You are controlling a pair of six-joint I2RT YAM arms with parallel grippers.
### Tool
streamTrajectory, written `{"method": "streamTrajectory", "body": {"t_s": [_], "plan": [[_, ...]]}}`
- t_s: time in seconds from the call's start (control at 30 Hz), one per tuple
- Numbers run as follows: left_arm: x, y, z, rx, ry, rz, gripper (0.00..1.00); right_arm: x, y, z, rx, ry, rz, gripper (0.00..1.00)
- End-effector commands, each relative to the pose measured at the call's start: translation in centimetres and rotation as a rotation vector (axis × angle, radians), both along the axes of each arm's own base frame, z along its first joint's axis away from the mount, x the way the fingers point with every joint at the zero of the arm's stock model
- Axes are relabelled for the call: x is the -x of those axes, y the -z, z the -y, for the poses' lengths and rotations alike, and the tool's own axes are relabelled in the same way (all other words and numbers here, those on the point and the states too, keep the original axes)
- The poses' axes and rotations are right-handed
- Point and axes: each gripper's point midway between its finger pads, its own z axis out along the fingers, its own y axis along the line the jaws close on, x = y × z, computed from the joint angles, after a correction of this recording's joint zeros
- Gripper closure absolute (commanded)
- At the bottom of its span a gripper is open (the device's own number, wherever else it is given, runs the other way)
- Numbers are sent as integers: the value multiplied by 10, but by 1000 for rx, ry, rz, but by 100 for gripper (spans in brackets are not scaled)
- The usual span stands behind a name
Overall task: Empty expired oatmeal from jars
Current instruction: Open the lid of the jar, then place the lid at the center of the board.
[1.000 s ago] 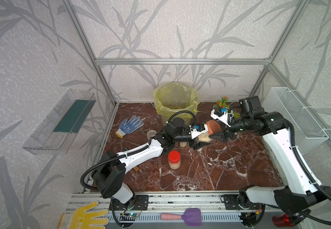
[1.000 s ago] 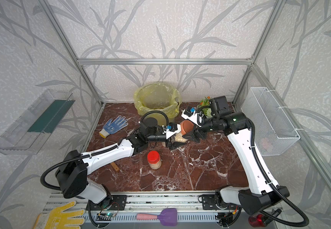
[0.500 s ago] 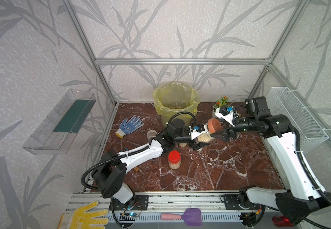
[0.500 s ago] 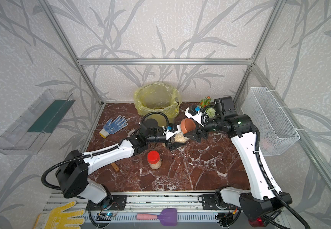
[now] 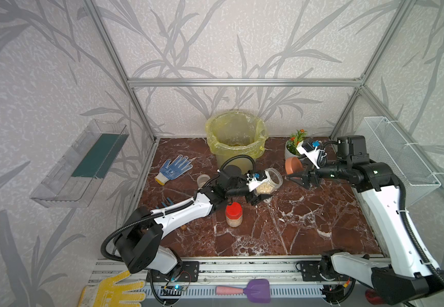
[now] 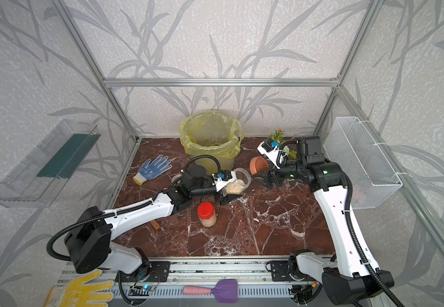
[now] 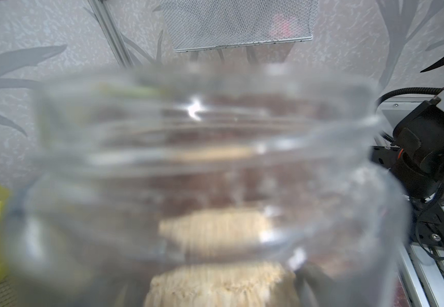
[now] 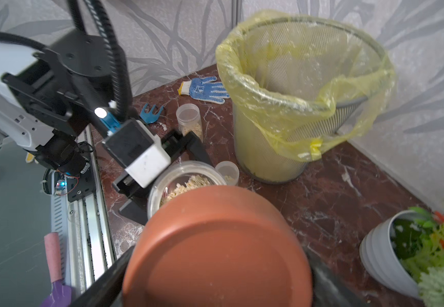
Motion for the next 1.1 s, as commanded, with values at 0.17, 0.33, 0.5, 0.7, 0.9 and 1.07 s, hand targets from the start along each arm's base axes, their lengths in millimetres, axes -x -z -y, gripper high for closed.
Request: {"method": "streamTrajectory", "body": {"t_s": [0.17,0.33,0.5,0.7,0.9,1.07], "plan": [[-1,-35,-28,75,-120,69,100,-13,85,31,119,272,-265,89],[-2,-32,-46,64,-198,72,100,-14,141,39,241,390,-450,89],[3,-29,-58,61,-232,56,100,-17,185,32,374,427,-490,89],[6,-29,-72,64,-281,55,100,-30,225,33,500,519,-502,90],[7,-26,-83,55,-323,52,100,-35,263,26,598,533,-571,91],[6,-24,-89,50,-349,50,100,-41,280,17,650,525,-562,91]]}}
